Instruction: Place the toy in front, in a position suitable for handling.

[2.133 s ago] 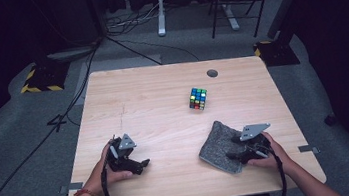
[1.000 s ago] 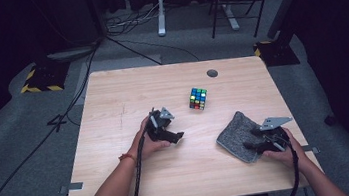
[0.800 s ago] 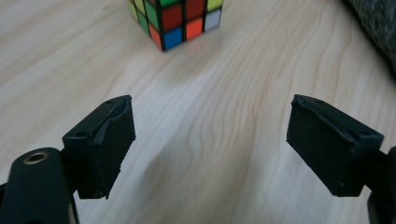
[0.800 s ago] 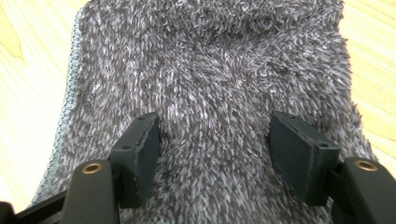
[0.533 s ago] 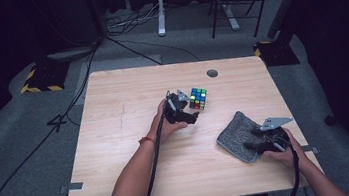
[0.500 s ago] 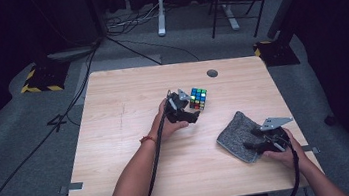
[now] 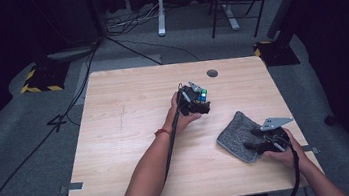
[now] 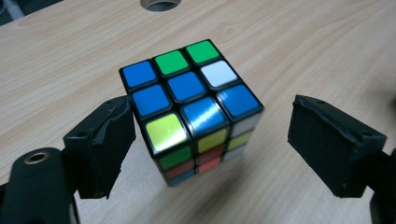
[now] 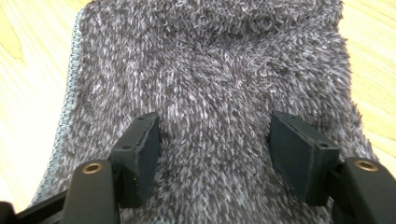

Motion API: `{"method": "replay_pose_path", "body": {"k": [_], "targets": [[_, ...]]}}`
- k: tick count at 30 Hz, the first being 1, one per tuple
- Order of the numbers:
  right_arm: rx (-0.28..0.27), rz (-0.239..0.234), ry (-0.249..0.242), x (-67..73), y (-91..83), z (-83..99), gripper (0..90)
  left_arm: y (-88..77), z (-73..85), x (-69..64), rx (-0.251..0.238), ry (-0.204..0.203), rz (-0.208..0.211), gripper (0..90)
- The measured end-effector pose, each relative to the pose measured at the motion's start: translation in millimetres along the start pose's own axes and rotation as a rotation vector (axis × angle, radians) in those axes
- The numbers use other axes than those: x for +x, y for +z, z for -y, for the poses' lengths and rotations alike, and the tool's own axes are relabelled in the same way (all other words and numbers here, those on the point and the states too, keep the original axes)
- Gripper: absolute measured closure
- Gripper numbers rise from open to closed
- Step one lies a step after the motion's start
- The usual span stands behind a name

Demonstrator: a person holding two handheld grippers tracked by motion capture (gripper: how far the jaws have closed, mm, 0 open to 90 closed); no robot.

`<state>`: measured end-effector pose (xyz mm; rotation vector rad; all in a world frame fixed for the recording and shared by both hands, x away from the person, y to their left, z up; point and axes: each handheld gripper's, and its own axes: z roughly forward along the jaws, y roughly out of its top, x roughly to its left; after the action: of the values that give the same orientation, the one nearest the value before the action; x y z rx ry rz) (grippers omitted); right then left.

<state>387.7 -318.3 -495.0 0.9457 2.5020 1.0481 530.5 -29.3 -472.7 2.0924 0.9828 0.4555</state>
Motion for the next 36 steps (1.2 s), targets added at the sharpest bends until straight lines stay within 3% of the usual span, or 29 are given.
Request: {"method": "replay_pose_path", "body": {"k": [6, 7, 10, 14, 19, 23, 27, 36], "targets": [[0.0, 0.001, -0.001, 0.1, 0.0, 0.0, 35.0, 16.6, -3.6, 1.2, 0.043, -0.04, -0.051, 16.3], [0.0, 0.0, -0.001, 0.0, 0.0, 0.0, 35.0, 19.1, -4.6, 1.2, 0.055, -0.035, -0.071, 17.1], [-0.001, -0.001, -0.001, -0.1, 0.0, 0.1, 34.9, 23.0, -6.5, 1.4, 0.059, -0.021, -0.064, 20.4], [-0.001, -0.002, -0.002, -0.1, 0.0, 0.2, 35.0, 20.6, -7.9, 3.7, 0.063, 0.011, -0.054, 32.0], [-0.003, -0.003, -0.002, -0.3, 0.0, 0.4, 34.9, 16.3, -4.6, 8.8, 0.065, 0.051, 0.022, 32.9], [-0.002, -0.001, -0.002, 0.0, 0.0, 0.3, 34.9, 4.9, 4.2, 10.1, 0.073, 0.109, 0.087, 33.2], [-0.002, -0.004, -0.003, -0.4, 0.0, 0.3, 34.9, -16.3, 21.3, 10.3, 0.079, 0.178, 0.166, 33.3], [-0.002, -0.003, -0.003, -0.2, 0.1, 0.2, 34.9, -65.1, 56.4, 8.8, 0.126, 0.285, 0.254, 33.2]]}}
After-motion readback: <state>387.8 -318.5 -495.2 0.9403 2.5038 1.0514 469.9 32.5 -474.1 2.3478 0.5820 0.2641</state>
